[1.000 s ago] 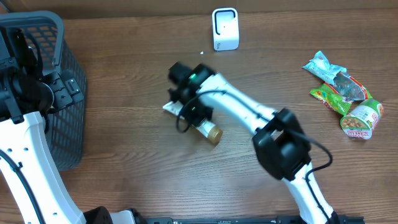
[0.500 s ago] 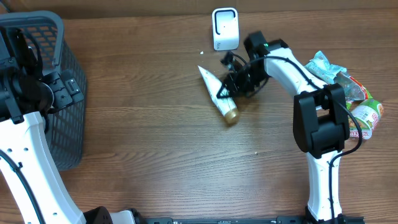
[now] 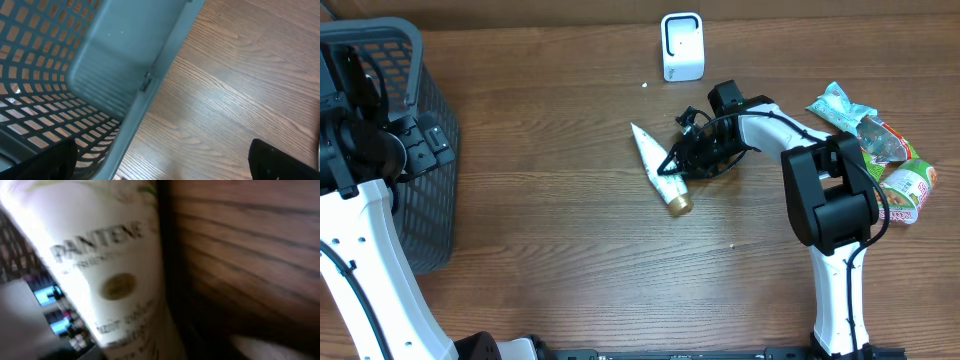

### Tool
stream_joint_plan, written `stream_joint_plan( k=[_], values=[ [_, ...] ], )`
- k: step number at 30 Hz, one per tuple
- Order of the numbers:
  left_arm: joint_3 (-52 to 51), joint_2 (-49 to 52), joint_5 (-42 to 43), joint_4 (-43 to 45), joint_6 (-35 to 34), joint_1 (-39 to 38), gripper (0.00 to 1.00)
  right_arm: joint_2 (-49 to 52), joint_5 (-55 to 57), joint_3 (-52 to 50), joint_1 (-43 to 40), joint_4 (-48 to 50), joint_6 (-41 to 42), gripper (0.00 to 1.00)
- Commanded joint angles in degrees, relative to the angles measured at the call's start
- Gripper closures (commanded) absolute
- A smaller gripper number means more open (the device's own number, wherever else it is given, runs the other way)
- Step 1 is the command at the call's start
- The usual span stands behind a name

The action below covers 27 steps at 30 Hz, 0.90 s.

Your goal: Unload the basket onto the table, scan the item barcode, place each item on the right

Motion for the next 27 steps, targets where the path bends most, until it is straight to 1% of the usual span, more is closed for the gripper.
stream_joint_plan(
  k=[1,2,3,4,5,10,17,22,27],
  values=[
    [0.0,0.0,0.3,0.1,1.0,0.3,0.00,-0.7,14.4,0.7,-0.7,-1.1,6.7,0.51],
    [0.0,0.0,0.3,0.1,1.0,0.3,0.00,-0.7,15.7,1.2,-0.7,-1.8,6.7,0.47],
    [0.0,0.0,0.3,0.1,1.0,0.3,0.00,-0.7,17.9,2.0,-0.7,-2.8,6.9,0.40],
    [0.0,0.0,0.3,0.1,1.0,0.3,0.00,-0.9,22.2,3.7,-0.7,-4.7,7.0,0.35],
    [0.0,0.0,0.3,0.1,1.0,0.3,0.00,-1.0,24.6,4.8,-0.7,-6.0,7.0,0.34],
    [0.0,0.0,0.3,0.1,1.0,0.3,0.00,-1.9,37.2,9.5,-0.7,-11.6,6.9,0.32],
    [0.0,0.0,0.3,0.1,1.0,0.3,0.00,-2.0,50.6,10.1,-0.5,-15.2,6.3,0.31],
    [0.0,0.0,0.3,0.1,1.0,0.3,0.00,-2.7,50.9,11.3,-0.5,-17.1,4.5,0.32],
    [0.0,0.0,0.3,0.1,1.0,0.3,0.00,-6.4,42.5,18.1,-0.5,-23.8,-1.0,0.32]
  ],
)
